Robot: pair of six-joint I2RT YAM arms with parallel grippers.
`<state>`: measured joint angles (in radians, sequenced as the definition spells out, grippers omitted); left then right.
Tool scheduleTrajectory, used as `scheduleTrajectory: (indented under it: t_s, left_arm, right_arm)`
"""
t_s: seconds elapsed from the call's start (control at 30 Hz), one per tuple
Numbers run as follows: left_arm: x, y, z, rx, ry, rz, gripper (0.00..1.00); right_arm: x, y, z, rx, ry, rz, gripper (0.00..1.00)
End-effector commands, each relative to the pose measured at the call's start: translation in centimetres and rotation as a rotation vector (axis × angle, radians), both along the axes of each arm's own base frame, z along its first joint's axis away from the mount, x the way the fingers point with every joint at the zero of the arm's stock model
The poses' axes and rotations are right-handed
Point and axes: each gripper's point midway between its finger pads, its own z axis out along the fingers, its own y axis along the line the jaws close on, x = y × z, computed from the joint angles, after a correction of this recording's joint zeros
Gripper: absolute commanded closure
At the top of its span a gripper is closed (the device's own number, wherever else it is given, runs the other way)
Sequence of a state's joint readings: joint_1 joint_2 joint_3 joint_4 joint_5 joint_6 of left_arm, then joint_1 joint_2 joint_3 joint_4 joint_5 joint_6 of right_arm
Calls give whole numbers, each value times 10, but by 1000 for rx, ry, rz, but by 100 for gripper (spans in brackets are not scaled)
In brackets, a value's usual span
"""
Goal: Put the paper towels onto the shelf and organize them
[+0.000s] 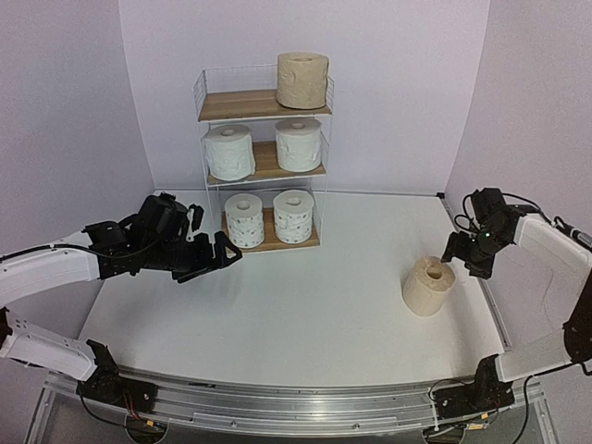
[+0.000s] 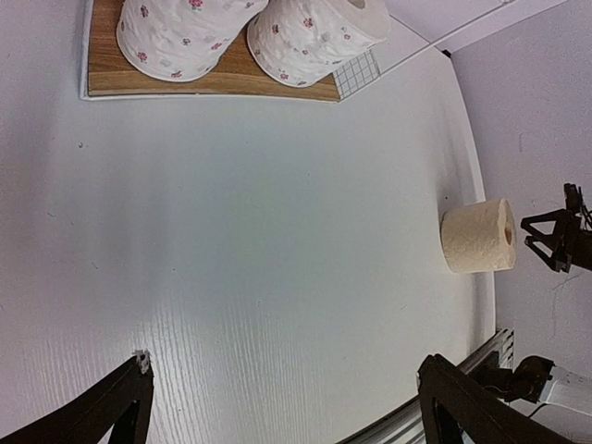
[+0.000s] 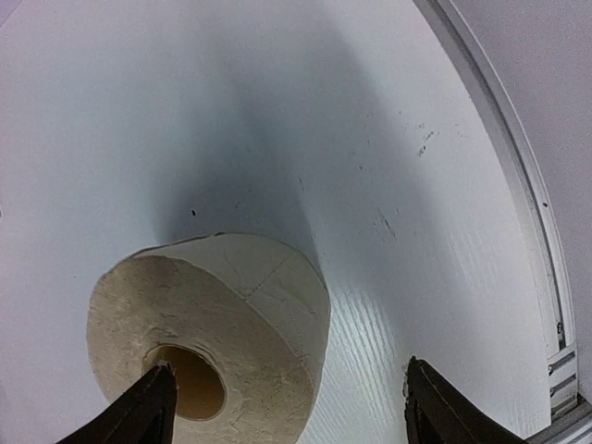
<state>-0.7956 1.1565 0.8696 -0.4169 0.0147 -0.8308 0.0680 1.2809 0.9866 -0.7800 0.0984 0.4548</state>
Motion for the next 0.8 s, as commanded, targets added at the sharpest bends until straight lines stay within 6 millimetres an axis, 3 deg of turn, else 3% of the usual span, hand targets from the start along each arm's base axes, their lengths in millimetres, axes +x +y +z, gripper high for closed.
scheduleTrajectory:
  t_s: [0.0,0.2,0.33,0.4,0.5,0.6,0.77]
  left_arm:
    - [6,-14,15,-30,-44,-49,0]
    - [8,-22,13,-40,-44,-78,0]
    - [5,-34,16,-56,-94,-165,0]
    - [-1,-50,26,-62,-176,-257,0]
    - [-24,-87,39,-7,-346,-434,0]
    - [-49,-126,50,-4,-489,-631,0]
    - [-65,-172,51,-42,-555,-850,0]
  right_arm:
    - [-7,13,-21,83,79,7,23]
    - [-6,27,-41,161,99,29,31]
    - [-6,32,-42,186,106,41,61]
    - [-3,42,-30,244,82,62,67]
    - [-4,72,-9,394,94,149,73]
    - [-20,113,9,527,183,326,77]
    - [-51,175,29,588,287,607,79]
